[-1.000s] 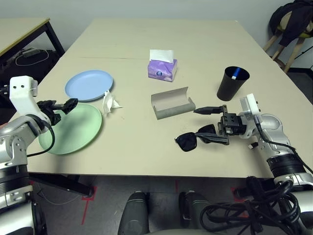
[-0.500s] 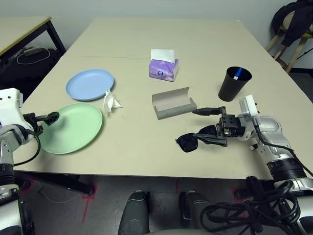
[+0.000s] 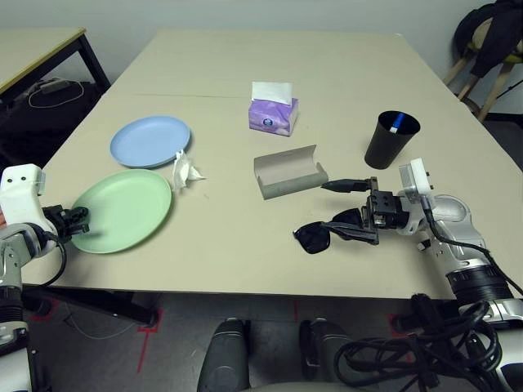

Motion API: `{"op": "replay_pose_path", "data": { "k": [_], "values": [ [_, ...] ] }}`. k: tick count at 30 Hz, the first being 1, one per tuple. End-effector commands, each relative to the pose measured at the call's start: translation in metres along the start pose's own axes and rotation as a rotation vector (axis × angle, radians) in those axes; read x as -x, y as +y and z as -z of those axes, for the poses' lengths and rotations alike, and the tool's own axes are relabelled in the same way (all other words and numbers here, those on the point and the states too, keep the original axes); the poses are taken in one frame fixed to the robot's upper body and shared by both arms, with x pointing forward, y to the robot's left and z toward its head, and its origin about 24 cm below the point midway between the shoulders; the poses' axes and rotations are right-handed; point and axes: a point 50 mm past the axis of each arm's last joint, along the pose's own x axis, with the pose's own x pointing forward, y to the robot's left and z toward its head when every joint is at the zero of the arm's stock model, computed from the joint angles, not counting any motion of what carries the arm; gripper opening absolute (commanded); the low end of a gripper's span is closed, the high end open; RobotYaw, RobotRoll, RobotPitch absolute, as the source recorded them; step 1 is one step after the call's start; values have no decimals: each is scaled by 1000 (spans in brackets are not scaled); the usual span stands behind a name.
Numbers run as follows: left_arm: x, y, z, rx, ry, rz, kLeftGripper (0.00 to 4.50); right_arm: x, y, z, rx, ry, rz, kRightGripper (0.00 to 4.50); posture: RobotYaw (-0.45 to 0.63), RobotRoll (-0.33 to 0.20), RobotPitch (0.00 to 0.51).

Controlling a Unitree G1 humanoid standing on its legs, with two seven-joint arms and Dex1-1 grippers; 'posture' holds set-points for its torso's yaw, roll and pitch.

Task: Organize and tidy the items on the table.

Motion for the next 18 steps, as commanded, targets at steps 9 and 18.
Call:
{"op": "replay_pose_path", "data": {
  "k": [9,18],
  "values": [
    [10,-13,-9,39,-33,35,26,-5,-3,-3,33,-1,-10,4500,135,0,60],
    [31,-3,-16,126,-98,-9,26,-7,-4,-3,34,-10,-3,4500,145,0,61]
  ]
}}
